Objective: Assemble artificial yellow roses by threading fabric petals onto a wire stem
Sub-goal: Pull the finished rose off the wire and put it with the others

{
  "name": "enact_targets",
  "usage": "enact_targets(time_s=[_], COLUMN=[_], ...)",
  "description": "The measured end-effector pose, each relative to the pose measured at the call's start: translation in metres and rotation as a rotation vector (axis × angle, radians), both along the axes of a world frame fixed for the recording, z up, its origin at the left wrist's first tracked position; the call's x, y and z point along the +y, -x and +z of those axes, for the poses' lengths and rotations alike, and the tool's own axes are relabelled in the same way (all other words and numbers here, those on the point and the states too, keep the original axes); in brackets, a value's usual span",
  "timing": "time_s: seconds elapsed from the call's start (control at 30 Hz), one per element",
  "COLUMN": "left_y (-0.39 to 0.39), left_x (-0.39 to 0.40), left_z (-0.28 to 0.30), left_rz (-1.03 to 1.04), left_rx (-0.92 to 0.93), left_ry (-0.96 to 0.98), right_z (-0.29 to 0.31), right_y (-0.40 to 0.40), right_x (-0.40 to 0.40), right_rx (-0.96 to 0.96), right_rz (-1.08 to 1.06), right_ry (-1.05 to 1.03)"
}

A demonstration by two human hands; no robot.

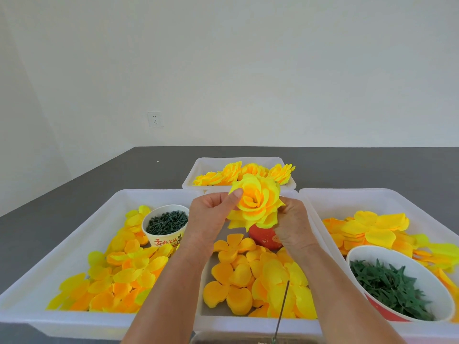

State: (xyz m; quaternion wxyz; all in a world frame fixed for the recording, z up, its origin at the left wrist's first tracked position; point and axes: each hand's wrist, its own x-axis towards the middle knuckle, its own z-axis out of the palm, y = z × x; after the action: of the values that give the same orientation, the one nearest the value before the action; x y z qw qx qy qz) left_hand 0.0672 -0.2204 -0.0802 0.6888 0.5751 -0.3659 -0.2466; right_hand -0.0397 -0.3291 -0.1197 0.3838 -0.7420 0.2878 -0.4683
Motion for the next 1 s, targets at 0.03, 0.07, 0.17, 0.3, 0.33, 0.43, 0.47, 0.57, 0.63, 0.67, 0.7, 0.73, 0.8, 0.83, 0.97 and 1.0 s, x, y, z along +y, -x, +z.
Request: enact_targets(time_s=[0.03, 0.07, 0.17, 0.3, 0.33, 0.43, 0.47, 0.57, 0.63, 0.67, 0.7, 0.73, 0.8, 0.83, 0.97, 1.0], left_y=[-0.0011, -0.0025, -0.0067, -0.0077, -0.0077, -0.0079, -0.0067, -0.0034, -0.0028, -0.004, -0.0052, -0.0054, -0.004, -0.0027, -0.0036, -0.0041], left_x=[-0.0006, -0.001, -0.0011, -0.0019, -0.0022, -0.004, -0.0042, -0.0029, -0.0018, -0.0019, -0.0018, -0.0011, 0.0004, 0.0014, 0.0017, 0.001], left_z=[0.0, -0.0001, -0.0018, -0.0022, -0.0022, -0.0034, -0.0035, -0.0026, -0.0017, -0.0021, -0.0019, -0.001, 0.0009, 0.0021, 0.0013, 0.0011], left_rz=[0.002, 0.005, 0.009, 0.045, 0.054, 0.088, 0.098, 0.088, 0.07, 0.069, 0.065, 0.056, 0.031, 0.022, 0.018, 0.029], left_rx=[0.021, 0.034, 0.045, 0.055, 0.042, -0.012, -0.038, -0.021, 0.028, 0.04, 0.055, 0.069, 0.084, 0.085, 0.07, 0.079], left_ry=[-0.011, -0.025, -0.035, 0.004, 0.009, 0.022, 0.023, 0.041, 0.049, 0.042, 0.033, 0.021, 0.008, 0.009, 0.001, -0.003], right_z=[-0.0001, -0.0003, -0.0006, 0.0012, 0.0011, 0.0006, 0.0013, 0.004, 0.0041, 0.0039, 0.0034, 0.003, 0.0028, 0.0032, 0.005, 0.0056], right_y=[0.0, 0.0, -0.0004, -0.0024, -0.0026, -0.0019, -0.0013, 0.0001, 0.0008, 0.0011, 0.0014, 0.0017, 0.0025, 0.0028, 0.0028, 0.0029], right_x=[-0.0003, -0.0007, -0.0005, 0.0034, 0.0042, 0.0064, 0.0068, 0.0069, 0.0047, 0.0038, 0.0032, 0.0029, 0.0027, 0.0028, 0.0052, 0.006], right_rx=[-0.007, -0.006, 0.002, 0.051, 0.07, 0.114, 0.12, 0.08, 0.026, 0.006, -0.006, -0.018, -0.039, -0.037, -0.03, -0.03], right_rz=[0.006, 0.008, 0.019, 0.051, 0.065, 0.065, 0.054, 0.035, 0.035, 0.036, 0.037, 0.04, 0.041, 0.035, 0.024, 0.022], right_ry=[0.0, -0.002, -0.004, 0.006, -0.001, 0.006, 0.017, 0.046, 0.051, 0.051, 0.049, 0.049, 0.055, 0.059, 0.061, 0.063])
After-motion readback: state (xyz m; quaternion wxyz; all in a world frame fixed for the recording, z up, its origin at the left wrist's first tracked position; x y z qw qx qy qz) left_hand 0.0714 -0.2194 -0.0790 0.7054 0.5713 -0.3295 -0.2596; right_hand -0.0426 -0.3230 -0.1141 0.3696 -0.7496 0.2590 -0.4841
